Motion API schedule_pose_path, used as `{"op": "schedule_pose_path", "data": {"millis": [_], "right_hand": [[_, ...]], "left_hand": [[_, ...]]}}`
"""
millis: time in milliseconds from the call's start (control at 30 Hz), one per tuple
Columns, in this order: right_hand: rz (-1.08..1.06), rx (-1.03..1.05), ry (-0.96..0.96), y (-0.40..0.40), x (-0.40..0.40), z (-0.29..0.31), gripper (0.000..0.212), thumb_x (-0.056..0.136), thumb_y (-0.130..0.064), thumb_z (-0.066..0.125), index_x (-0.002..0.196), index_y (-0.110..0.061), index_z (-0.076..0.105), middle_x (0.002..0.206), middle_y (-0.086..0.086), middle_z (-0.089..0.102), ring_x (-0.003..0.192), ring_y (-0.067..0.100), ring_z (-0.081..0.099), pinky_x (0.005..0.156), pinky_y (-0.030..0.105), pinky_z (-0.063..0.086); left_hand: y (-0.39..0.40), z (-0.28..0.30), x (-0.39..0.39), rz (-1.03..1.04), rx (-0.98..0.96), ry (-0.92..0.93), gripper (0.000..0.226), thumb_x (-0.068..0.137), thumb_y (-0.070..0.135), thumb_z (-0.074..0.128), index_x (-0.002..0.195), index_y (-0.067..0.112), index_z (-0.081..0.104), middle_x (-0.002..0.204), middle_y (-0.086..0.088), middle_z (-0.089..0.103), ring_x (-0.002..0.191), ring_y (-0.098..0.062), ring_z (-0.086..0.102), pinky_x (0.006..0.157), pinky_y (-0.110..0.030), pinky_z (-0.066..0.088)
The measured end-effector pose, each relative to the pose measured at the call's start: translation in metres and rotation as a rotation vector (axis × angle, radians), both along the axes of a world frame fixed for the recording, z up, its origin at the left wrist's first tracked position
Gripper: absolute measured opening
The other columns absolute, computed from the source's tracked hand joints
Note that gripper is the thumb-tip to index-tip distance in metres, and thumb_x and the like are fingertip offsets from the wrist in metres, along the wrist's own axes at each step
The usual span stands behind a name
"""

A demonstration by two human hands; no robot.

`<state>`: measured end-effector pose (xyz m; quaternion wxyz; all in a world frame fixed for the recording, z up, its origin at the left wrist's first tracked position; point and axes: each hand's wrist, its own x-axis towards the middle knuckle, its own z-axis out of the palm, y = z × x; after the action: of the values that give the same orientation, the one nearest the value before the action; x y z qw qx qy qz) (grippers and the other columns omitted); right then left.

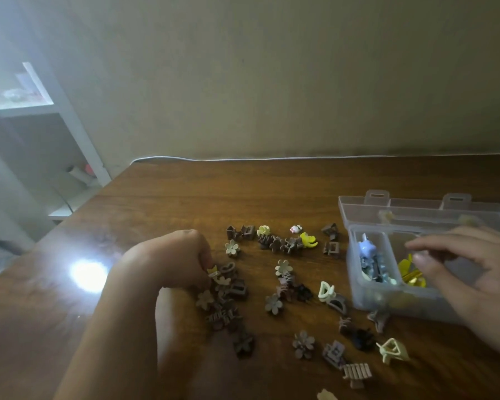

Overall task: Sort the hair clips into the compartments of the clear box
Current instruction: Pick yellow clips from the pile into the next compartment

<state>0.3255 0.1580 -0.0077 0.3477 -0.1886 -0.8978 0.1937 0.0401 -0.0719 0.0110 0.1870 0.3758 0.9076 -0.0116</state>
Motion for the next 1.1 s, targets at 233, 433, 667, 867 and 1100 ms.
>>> {"op": "schedule_pose_path", "data": {"millis": [233, 433, 667, 867, 1100], "right_hand": [[0.033, 0.071, 0.117, -0.018, -0.001, 0.01, 0.031, 0.086, -0.045, 0.054, 0.106, -0.026, 0.069, 0.089, -0.02, 0.06, 0.089, 0.009, 0.058, 0.079, 0.026, 0.044], [0.159, 0.078, 0.208, -0.039, -0.007, 0.008, 0.03, 0.085, -0.039, 0.058, 0.11, -0.025, 0.066, 0.1, -0.015, 0.063, 0.098, 0.002, 0.057, 0.083, 0.013, 0.041], [0.059, 0.047, 0.215, -0.023, 0.0, 0.01, 0.023, 0.086, -0.039, 0.053, 0.097, -0.025, 0.067, 0.092, -0.022, 0.061, 0.09, -0.001, 0.058, 0.076, 0.013, 0.043], [-0.055, 0.077, -0.093, -0.003, 0.005, 0.008, 0.019, 0.087, -0.046, 0.056, 0.095, -0.036, 0.069, 0.088, -0.026, 0.059, 0.084, 0.002, 0.057, 0.067, 0.024, 0.044], [0.009, 0.058, -0.106, -0.004, 0.006, 0.008, 0.031, 0.081, -0.058, 0.048, 0.1, -0.041, 0.067, 0.09, -0.029, 0.06, 0.093, 0.003, 0.058, 0.082, 0.04, 0.051]], "left_hand": [[0.021, 0.016, 0.033, -0.035, 0.535, 0.206, 0.013, 0.09, 0.029, 0.067, 0.09, 0.034, 0.055, 0.091, 0.009, 0.066, 0.074, -0.006, 0.064, 0.066, -0.023, 0.054], [0.066, 0.017, 0.135, -0.485, 0.954, -0.135, 0.049, 0.088, 0.017, 0.072, 0.118, 0.037, 0.039, 0.094, 0.005, 0.075, 0.08, -0.001, 0.07, 0.072, -0.024, 0.06], [0.075, 0.007, 0.126, -0.456, 0.911, -0.018, 0.059, 0.083, 0.034, 0.074, 0.134, 0.036, 0.044, 0.127, 0.013, 0.061, 0.114, -0.001, 0.058, 0.098, -0.029, 0.052], [0.092, -0.005, 0.063, -0.145, 0.749, 0.22, 0.029, 0.096, 0.019, 0.056, 0.123, 0.024, 0.064, 0.127, 0.009, 0.061, 0.119, -0.012, 0.055, 0.097, -0.027, 0.046], [0.131, -0.011, 0.037, -0.206, 0.332, 0.083, 0.047, 0.09, 0.0, 0.053, 0.115, 0.036, 0.07, 0.121, -0.001, 0.064, 0.102, -0.021, 0.065, 0.085, -0.038, 0.059]]}}
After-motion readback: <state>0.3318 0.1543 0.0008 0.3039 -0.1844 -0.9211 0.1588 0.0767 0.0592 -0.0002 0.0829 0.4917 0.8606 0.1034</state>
